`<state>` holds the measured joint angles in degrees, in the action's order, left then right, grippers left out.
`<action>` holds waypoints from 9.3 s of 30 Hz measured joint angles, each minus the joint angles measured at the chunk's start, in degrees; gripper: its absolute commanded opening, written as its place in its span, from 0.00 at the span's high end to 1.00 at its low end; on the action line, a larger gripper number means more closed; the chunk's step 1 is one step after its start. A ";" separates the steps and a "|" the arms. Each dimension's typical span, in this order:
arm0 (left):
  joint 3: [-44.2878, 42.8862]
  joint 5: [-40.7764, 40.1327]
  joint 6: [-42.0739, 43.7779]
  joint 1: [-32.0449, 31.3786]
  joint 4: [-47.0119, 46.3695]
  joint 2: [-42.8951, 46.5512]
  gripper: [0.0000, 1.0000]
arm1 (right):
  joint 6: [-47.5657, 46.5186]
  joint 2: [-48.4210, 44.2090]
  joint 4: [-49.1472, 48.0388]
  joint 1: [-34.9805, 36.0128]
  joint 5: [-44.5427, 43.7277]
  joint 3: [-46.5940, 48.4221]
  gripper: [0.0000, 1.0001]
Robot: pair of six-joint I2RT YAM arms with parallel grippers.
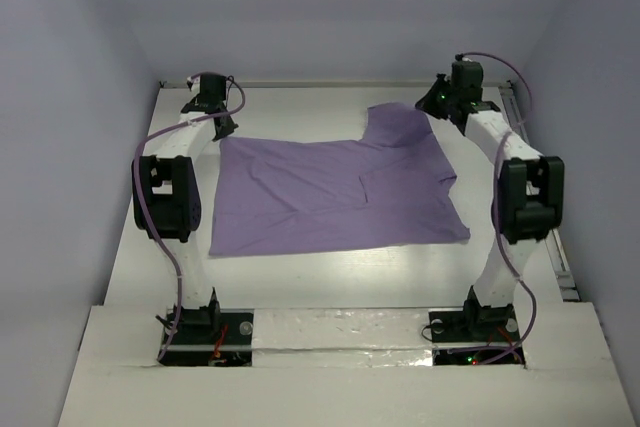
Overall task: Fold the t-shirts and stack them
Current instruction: Fold the tshirt
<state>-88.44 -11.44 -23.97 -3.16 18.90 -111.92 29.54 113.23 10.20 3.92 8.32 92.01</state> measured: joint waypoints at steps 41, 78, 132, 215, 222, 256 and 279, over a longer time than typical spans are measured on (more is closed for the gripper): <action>43.15 -0.57 -1.86 0.00 -2.82 30.56 1.00 | 7.48 -55.45 18.21 -2.58 -8.87 -56.59 1.00; 40.59 0.31 -3.08 0.48 0.63 34.38 0.40 | 2.25 -50.18 21.38 -2.78 -7.85 -48.43 1.00; 43.36 6.75 -5.75 -6.10 -8.55 27.28 0.84 | 6.56 -31.36 18.40 32.22 -7.28 -41.51 0.57; 6.69 15.78 -10.54 -51.12 -11.67 -1.66 0.85 | -2.32 -41.57 29.24 13.29 -2.19 -45.51 1.00; 5.97 16.74 -9.73 -51.69 -13.18 -3.52 0.87 | -2.82 -26.58 23.65 11.98 -4.96 -37.97 1.00; 14.27 17.29 -6.36 -57.86 -14.38 -0.09 0.88 | -3.63 -43.80 35.47 11.89 5.66 -48.28 1.00; 13.68 17.29 -4.98 -56.43 -13.99 -0.09 0.88 | 0.31 -42.93 35.39 13.40 0.42 -48.13 1.00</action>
<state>-74.76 5.85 -28.95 -59.59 4.91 -112.01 29.85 70.30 45.58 17.32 8.73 43.88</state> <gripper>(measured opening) 0.120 0.010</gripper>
